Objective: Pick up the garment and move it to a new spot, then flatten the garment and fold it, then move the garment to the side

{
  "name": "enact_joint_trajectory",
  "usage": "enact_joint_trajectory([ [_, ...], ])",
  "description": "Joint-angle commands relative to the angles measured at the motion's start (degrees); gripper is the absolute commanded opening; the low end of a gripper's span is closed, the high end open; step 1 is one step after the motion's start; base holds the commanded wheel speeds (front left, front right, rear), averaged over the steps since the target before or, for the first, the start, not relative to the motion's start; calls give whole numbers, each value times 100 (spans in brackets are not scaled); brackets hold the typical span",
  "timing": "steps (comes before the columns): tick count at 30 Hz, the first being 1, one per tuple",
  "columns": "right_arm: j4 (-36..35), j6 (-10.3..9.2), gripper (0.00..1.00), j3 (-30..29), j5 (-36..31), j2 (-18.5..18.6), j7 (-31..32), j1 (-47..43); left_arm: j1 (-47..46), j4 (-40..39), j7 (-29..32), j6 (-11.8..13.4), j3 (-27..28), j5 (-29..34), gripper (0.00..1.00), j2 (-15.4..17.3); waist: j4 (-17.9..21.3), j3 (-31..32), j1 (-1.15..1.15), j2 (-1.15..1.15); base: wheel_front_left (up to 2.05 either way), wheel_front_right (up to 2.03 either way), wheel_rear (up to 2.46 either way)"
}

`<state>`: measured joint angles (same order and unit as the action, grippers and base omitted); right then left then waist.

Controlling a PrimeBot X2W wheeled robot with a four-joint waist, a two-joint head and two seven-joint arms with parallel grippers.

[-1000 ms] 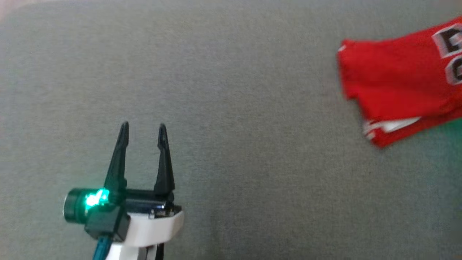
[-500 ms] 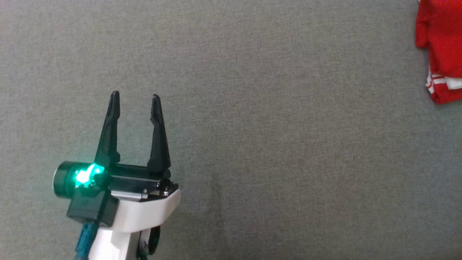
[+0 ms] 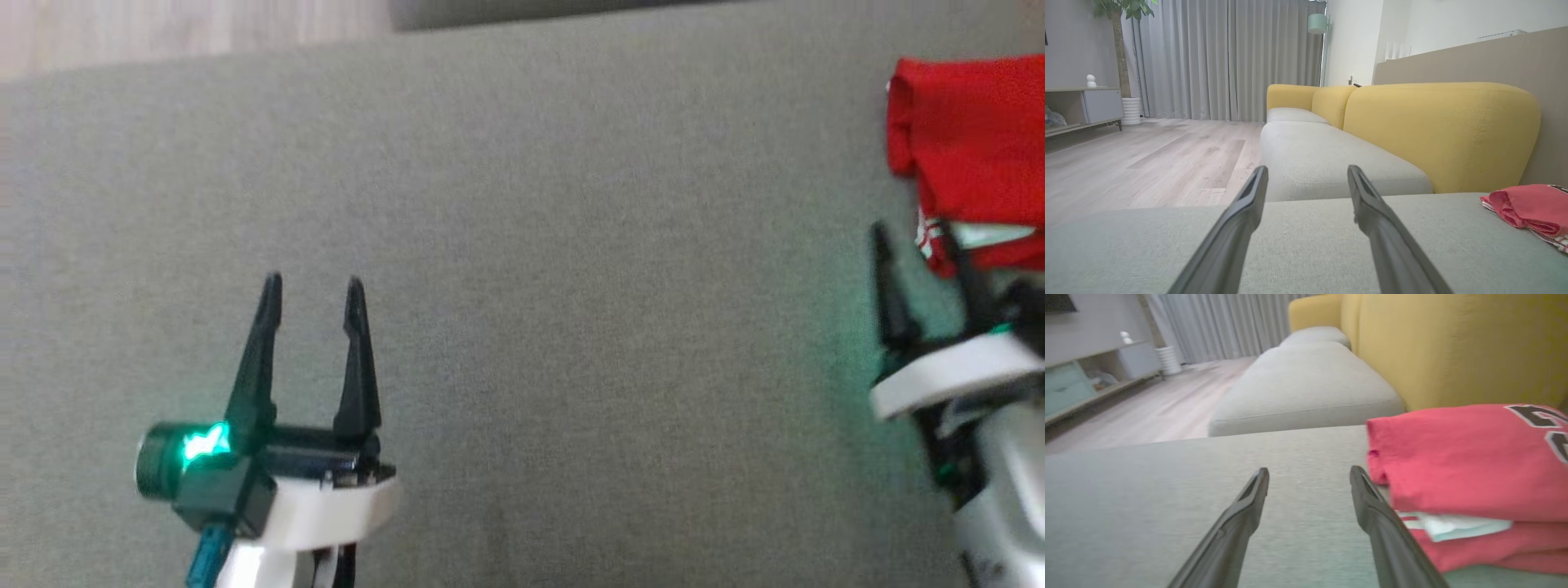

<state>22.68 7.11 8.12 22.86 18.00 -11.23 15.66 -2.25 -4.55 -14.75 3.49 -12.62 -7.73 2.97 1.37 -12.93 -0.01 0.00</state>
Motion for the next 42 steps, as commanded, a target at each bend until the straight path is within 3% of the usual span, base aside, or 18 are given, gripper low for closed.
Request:
enact_joint_trajectory([
  [1, -133, 37, 100, 174, 24, 51, -144, -14, -8, -135, -25, -18, 217, 12, 100, -9, -89, 336, 1, 0, 0, 0, 0],
  [5, -88, 37, 100, 507, -58, -170, -365, -312, 280, 98, -25, -3, 232, -26, 100, -9, -177, 741, 1, 0, 0, 0, 0],
  [12, -974, 37, 100, -220, -929, -1079, -375, -1286, 681, 429, -25, -31, 323, -109, 100, -9, -326, 1318, 1, 0, 0, 0, 0],
  [16, -1116, 37, 100, -416, -1250, -1332, -375, -1739, 823, 589, -25, -64, 396, -46, 100, -9, -328, 1538, 1, 0, 0, 0, 0],
  [30, -1156, 37, 100, -185, -1506, -1458, -376, -2005, 927, 882, -25, -173, 503, 112, 100, -9, -239, 1790, 1, 0, 0, 0, 0],
  [37, -1209, 37, 100, -341, -1419, -1475, -376, -1972, 939, 936, -25, -150, 497, 169, 100, -9, -221, 1797, 1, 0, 0, 0, 0],
  [38, -994, -1, 0, -467, -1435, -1495, -313, -2185, 1099, 1107, 3, -150, 319, 134, 0, 4, -220, 1798, 1, 0, 0, 0, 0],
  [42, -657, -8, 0, -454, -1411, -1507, -285, -2305, 1187, 1452, 8, -152, 309, 91, 0, 2, -219, 1796, 2, 0, 0, 0, 0],
])
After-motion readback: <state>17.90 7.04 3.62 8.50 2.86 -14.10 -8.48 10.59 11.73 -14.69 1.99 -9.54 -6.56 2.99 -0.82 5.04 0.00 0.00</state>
